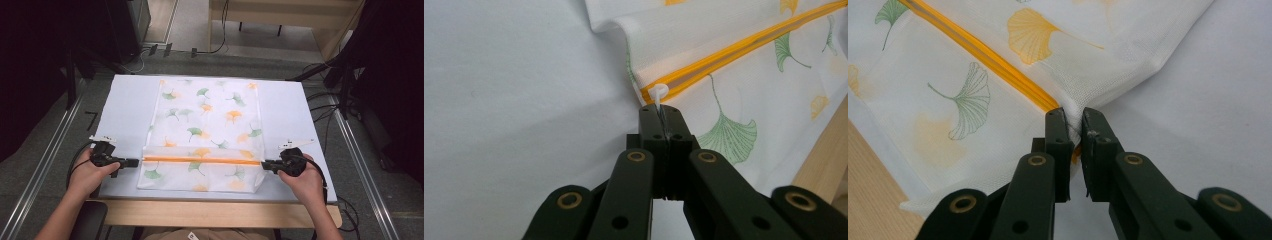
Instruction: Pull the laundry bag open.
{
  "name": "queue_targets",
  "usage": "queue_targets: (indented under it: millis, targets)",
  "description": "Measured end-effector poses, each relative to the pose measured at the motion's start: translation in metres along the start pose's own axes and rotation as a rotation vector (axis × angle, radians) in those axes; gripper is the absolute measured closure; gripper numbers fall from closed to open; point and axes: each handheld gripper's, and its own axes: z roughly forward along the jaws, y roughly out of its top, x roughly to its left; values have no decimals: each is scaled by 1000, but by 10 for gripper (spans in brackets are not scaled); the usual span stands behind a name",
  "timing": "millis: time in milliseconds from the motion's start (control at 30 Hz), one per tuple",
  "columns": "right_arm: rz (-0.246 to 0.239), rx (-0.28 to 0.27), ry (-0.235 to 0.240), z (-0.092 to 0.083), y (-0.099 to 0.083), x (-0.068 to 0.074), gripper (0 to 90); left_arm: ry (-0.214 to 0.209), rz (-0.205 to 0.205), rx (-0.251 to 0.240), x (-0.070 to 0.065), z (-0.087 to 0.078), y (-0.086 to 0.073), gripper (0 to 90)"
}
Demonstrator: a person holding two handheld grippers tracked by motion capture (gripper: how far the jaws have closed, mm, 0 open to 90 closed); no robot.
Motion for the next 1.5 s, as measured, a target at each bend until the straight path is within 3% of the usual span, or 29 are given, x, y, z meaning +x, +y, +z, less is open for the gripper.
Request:
queue_targets:
  millis: [667, 833, 1000, 1167, 1267, 1500]
  targets:
    - [-12, 4, -1, 5, 0, -3, 821, 10, 3, -19, 2, 1, 0, 886]
    - [-16, -3, 6, 3, -1, -4, 774, 4, -3, -33, 1, 0, -1, 801]
    - [-14, -21, 22, 2, -3, -6, 678, 21, 36, -47, -1, 0, -1, 712]
    - [-49, -69, 14, 1, -3, -2, 571, 31, 73, -92, -3, -3, 0, 666]
    - [-25, -92, 12, 1, -2, -1, 514, 30, 75, -122, -4, -4, 0, 624]
    - [-12, -125, 3, -2, -2, -3, 477, 44, 101, -169, -4, -5, 1, 512]
